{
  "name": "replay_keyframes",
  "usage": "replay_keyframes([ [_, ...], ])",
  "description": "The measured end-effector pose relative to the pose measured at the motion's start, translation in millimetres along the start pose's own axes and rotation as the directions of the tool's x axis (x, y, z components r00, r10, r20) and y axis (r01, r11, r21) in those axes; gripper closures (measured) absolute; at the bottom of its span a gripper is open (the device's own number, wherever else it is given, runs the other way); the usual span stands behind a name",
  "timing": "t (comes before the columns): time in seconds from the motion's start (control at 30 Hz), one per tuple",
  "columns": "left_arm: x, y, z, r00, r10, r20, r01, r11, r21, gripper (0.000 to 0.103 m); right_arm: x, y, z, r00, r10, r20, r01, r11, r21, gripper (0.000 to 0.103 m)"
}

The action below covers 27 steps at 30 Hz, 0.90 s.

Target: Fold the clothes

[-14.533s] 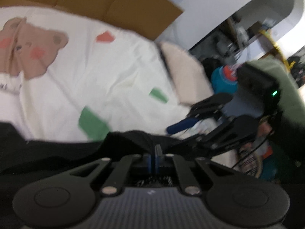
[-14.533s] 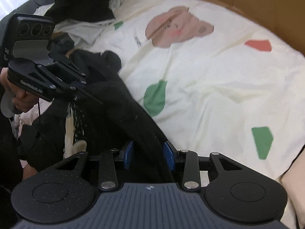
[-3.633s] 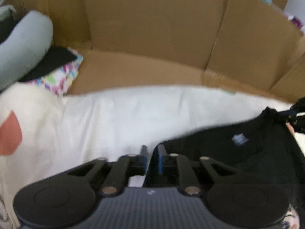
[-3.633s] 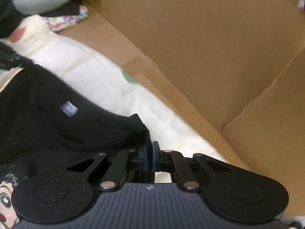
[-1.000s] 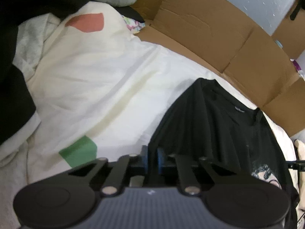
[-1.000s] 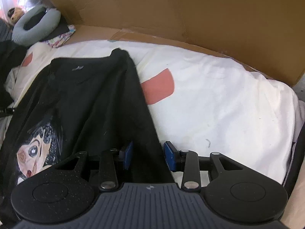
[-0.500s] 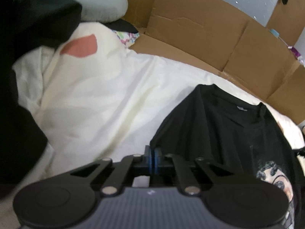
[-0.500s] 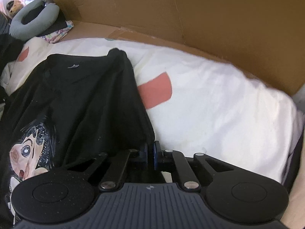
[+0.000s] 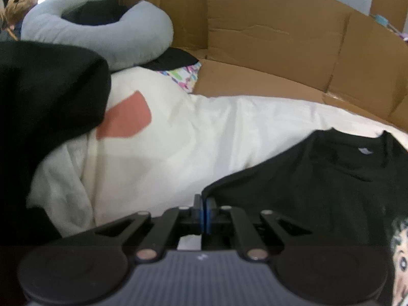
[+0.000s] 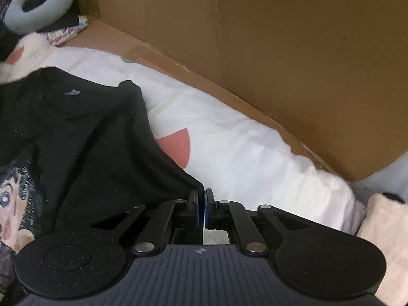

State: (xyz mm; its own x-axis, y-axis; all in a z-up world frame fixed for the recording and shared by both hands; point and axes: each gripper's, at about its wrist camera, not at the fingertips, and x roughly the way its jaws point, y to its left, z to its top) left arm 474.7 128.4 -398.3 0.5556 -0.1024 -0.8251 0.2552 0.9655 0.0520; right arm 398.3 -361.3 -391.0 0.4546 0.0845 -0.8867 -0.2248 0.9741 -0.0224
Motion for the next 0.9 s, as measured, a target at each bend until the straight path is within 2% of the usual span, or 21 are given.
replay_keyframes([
  [0.5, 19.6, 12.3, 39.5, 0.994, 0.108, 0.029, -0.109, 0.993, 0.048, 0.101, -5.2, -17.3, 39.0, 0.990, -0.139, 0.037, 0.142, 0.985, -0.098, 0.101],
  [0.77, 28.9, 23.2, 61.3, 0.982, 0.180, 0.055, -0.182, 0.982, 0.040, 0.101, 7.2, -23.3, 56.5, 0.984, -0.169, 0.058, 0.174, 0.980, -0.092, 0.101],
  [0.9, 38.7, 22.8, 72.3, 0.980, 0.192, 0.052, -0.195, 0.979, 0.055, 0.101, 14.1, -24.3, 59.4, 0.983, -0.169, 0.070, 0.174, 0.982, -0.077, 0.101],
])
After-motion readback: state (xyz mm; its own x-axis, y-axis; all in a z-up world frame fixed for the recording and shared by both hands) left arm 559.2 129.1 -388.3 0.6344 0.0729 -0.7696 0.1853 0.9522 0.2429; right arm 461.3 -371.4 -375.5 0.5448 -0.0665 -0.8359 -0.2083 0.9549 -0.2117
